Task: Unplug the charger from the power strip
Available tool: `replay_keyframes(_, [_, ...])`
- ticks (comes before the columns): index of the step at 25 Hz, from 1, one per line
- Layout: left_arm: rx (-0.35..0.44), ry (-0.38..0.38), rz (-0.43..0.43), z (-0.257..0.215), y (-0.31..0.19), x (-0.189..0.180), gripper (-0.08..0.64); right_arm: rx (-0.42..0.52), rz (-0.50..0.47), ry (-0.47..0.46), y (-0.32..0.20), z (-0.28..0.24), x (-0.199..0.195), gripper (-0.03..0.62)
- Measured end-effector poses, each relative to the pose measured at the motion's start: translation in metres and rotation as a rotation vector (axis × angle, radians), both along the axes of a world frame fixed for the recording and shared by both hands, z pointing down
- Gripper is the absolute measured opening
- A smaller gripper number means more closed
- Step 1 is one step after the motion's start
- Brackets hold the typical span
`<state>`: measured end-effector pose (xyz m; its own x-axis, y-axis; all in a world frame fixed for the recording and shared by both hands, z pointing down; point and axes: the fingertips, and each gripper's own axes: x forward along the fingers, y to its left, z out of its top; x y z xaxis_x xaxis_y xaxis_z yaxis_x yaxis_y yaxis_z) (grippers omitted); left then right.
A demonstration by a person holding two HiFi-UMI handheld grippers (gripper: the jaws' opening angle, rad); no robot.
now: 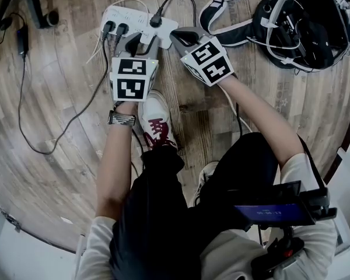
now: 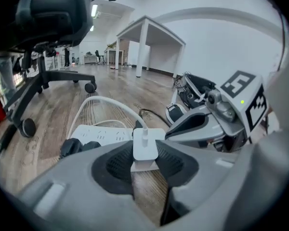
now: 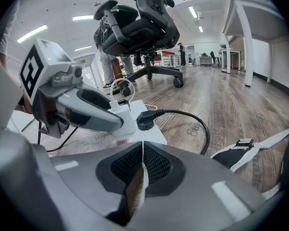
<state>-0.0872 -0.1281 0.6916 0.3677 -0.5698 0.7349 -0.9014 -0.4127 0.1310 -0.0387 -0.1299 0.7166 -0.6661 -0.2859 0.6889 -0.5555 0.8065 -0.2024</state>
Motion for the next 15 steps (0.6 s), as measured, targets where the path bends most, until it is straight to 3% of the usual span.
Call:
replay_keyframes(2, [0.013, -0.056, 0.031, -0.0002, 0.0007, 0.0023, 0.140, -0.001, 0.001, 0.000, 0.0002, -0.0004, 0.0000, 0.008])
replay_keyframes(5, [0.013, -0.073, 0.040, -0.0004, 0.0008, 0.0033, 0.140, -0.002, 0.001, 0.000, 0.0004, -0.0012, 0.0002, 0.008])
replay_keyframes(11, [-0.031, 0.054, -0.029, -0.0007, -0.0006, -0.0008, 0.141, 0.003, -0.005, -0.002, 0.0002, -0.0004, -0.0001, 0.008])
replay_keyframes(15, [-0.035, 0.069, -0.035, -0.0017, -0.0007, -0.0013, 0.143, 0.005, -0.005, -0.004, 0.0000, -0.0018, -0.0003, 0.008])
